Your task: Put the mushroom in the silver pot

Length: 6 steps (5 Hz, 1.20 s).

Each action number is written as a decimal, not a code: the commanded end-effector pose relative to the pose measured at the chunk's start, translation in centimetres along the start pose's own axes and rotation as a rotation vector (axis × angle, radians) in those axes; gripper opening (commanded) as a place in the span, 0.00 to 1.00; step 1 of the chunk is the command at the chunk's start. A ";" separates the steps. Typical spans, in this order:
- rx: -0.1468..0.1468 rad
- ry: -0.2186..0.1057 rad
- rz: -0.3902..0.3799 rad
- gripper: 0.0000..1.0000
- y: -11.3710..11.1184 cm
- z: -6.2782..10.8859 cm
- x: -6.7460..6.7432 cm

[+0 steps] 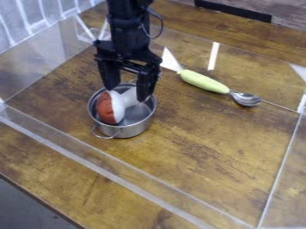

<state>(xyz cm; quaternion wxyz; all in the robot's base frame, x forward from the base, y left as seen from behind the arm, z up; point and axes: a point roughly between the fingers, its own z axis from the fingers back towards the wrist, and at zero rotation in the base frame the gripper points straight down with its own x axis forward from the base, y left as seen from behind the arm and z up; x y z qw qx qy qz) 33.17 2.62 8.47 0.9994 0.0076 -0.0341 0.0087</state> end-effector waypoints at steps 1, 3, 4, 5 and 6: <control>0.012 -0.128 0.010 1.00 0.7 6.5 1.7; 0.010 -0.176 -0.080 1.00 -1.1 7.8 2.6; -0.008 -0.176 -0.126 1.00 -1.5 7.7 2.8; -0.015 -0.174 -0.176 1.00 -1.8 7.5 2.6; -0.016 -0.174 -0.188 0.00 -0.9 7.4 1.9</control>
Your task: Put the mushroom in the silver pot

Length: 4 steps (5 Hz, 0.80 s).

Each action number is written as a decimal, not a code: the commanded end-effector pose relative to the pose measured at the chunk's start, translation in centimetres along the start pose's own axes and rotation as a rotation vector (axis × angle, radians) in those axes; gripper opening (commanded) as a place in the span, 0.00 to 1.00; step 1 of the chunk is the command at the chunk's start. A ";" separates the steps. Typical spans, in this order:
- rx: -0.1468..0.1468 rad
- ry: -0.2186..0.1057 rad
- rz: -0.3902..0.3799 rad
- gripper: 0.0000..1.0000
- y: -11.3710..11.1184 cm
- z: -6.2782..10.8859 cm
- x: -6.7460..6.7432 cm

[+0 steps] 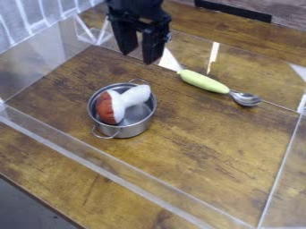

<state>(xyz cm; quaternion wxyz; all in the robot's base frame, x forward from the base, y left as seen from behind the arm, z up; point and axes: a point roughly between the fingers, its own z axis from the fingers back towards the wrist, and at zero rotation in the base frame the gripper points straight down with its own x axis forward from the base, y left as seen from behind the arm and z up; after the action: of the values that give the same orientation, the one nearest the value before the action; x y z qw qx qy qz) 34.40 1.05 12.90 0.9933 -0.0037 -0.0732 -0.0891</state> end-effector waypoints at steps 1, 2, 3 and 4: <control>0.036 -0.104 0.012 1.00 1.2 4.0 -0.4; 0.051 -0.105 0.049 1.00 1.2 3.2 -1.1; 0.063 -0.116 0.056 1.00 0.7 3.8 -1.2; 0.067 -0.125 0.058 1.00 0.3 3.4 -1.3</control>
<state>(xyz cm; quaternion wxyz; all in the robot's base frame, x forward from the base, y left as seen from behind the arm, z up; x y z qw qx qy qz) 32.46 2.19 13.42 0.9940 0.0169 -0.0968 -0.0484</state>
